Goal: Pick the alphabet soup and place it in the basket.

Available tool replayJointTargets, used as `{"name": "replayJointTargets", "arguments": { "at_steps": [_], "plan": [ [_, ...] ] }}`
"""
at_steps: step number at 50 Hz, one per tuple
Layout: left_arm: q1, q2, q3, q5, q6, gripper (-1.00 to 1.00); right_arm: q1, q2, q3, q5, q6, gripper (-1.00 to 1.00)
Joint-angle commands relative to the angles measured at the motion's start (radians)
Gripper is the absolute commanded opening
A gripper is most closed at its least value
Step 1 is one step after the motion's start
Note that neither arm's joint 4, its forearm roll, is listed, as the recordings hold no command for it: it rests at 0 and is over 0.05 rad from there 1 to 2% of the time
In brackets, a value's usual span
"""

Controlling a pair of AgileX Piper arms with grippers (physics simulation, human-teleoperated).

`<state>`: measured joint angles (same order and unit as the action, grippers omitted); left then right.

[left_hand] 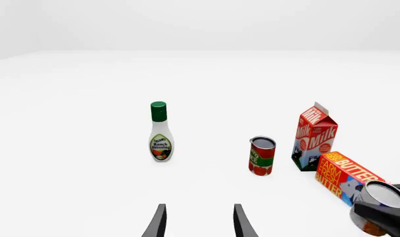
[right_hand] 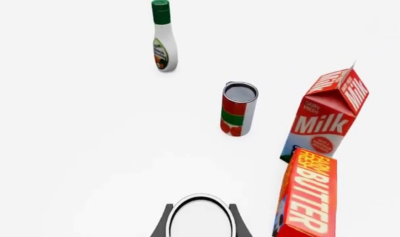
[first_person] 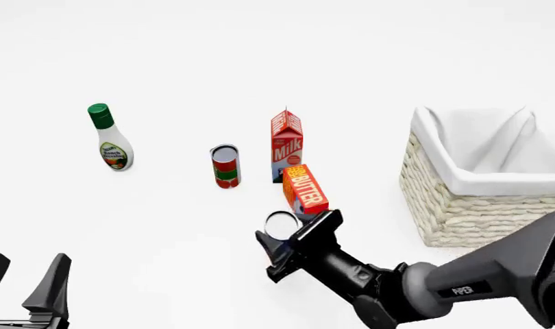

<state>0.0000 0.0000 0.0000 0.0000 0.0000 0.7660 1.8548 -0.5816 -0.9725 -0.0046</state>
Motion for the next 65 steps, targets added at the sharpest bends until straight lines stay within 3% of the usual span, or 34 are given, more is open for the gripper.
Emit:
{"name": "replayJointTargets", "arguments": {
  "at_steps": [1, 33, 48, 65],
  "plan": [
    [0.0, 0.0, 0.0, 0.0, 0.0, 1.0, 0.002, -0.176, 0.06, 0.028, -0.004, -1.0],
    [0.0, 0.0, 0.0, 0.0, 0.0, 1.0, -0.089, -0.692, 0.167, 0.221, -0.093, -1.0],
    [0.0, 0.0, 0.0, 0.0, 0.0, 1.0, -0.206, -0.874, 0.112, 0.388, -0.17, -1.0],
    [0.0, 0.0, 0.0, 0.0, 0.0, 1.0, -0.368, -0.912, 0.012, 0.504, -0.226, -1.0]
  ]
}}
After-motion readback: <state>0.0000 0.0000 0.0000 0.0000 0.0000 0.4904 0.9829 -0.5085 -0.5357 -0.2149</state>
